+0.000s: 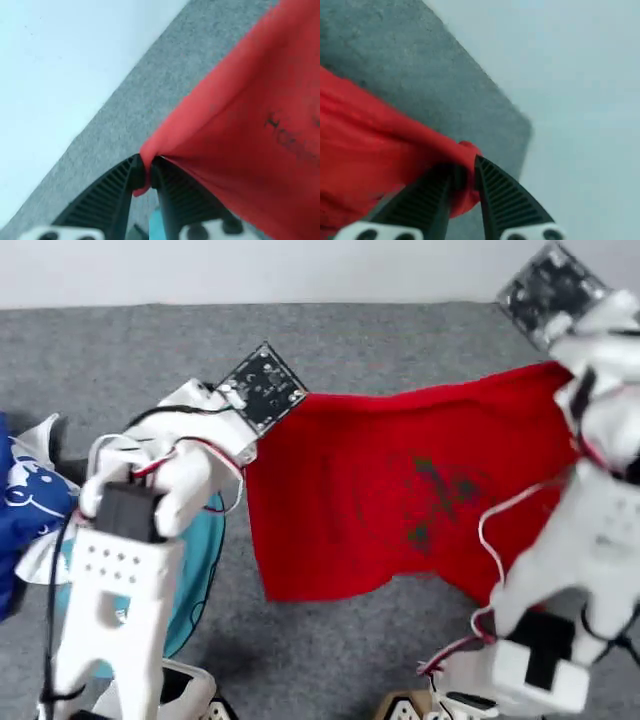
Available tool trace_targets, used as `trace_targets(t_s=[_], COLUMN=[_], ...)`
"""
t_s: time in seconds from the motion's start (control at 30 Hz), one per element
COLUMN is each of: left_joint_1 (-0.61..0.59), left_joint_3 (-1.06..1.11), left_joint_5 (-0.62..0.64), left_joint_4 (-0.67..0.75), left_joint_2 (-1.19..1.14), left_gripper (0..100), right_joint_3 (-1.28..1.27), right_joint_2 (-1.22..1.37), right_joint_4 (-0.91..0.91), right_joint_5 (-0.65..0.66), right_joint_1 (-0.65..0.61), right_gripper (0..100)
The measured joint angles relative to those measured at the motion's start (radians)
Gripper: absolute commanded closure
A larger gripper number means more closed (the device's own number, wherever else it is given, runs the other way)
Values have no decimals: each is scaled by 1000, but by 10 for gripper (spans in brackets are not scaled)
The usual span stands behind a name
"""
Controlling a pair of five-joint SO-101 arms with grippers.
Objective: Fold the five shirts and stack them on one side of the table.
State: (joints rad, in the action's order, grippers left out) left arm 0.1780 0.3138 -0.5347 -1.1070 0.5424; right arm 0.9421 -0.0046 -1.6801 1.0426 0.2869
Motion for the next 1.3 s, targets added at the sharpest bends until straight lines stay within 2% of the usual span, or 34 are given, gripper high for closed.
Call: trace_targets(t_s=[0.23, 0.63, 0.83, 1.03, 1.17, 1.3], left_joint_1=[-71, -87, -87, -80, -52, -21], left_joint_3=[-43, -594, -934, -1223, -1361, -1444], left_joint_5=[0, 0, -2, -46, -57, -58], left_joint_4=[204, 230, 130, 9, -144, -344], left_joint_2=[-264, -786, -984, -1146, -1212, -1263], left_gripper=[996, 996, 996, 996, 996, 995], right_joint_3=[-8, -8, -8, -8, -9, -9], right_joint_2=[216, 442, 486, 496, 497, 497], right_joint_4=[195, 638, 779, 819, 776, 646], right_joint_5=[-49, -72, -72, -72, -72, -72], right_joint_1=[-12, -48, -48, -48, -46, -43], right_gripper=[988, 988, 988, 988, 988, 988])
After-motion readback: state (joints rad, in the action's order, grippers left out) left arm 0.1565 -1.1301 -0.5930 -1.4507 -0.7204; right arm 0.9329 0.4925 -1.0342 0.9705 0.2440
